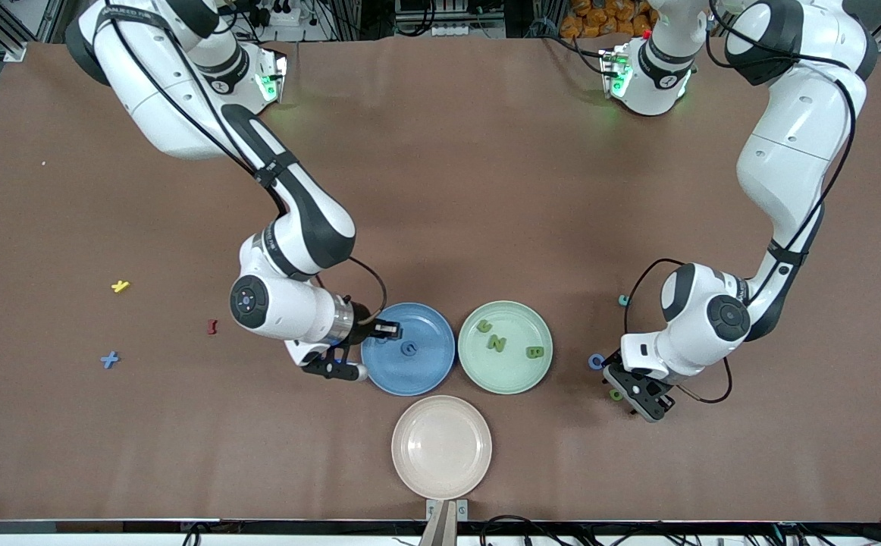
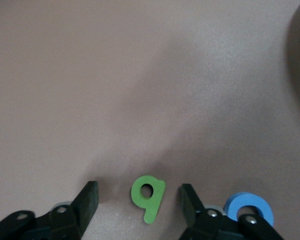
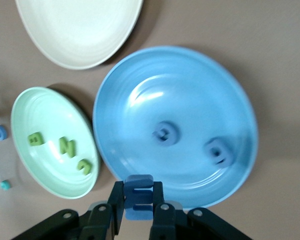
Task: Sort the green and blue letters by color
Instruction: 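Drop the blue E in the blue plate while the left gripper grasps green p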
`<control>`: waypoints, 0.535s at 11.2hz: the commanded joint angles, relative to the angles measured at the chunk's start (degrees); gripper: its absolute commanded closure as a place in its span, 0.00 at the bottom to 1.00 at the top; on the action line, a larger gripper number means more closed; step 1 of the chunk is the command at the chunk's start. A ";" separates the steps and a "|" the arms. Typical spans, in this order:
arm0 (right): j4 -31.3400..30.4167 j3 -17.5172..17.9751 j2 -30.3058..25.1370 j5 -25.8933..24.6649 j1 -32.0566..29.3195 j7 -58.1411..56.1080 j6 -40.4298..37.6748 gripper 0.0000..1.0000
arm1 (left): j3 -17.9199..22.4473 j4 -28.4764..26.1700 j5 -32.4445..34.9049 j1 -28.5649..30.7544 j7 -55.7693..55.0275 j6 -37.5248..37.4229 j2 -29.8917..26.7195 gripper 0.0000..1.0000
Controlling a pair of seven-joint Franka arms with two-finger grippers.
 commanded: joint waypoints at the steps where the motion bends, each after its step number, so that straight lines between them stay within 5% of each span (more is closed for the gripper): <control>1: 0.74 -0.24 0.89 2.37 0.75 0.68 0.04 0.00 | -0.19 1.12 -4.46 0.42 2.03 0.63 0.89 0.65; 3: 0.74 -0.25 0.81 2.28 0.57 0.50 0.04 0.00 | -0.28 1.03 -5.09 1.03 2.12 0.54 0.54 0.97; 6: 0.39 -1.12 0.63 -0.87 -1.87 -2.47 -1.27 0.00 | -0.71 0.95 -5.09 1.38 1.94 0.37 0.19 1.00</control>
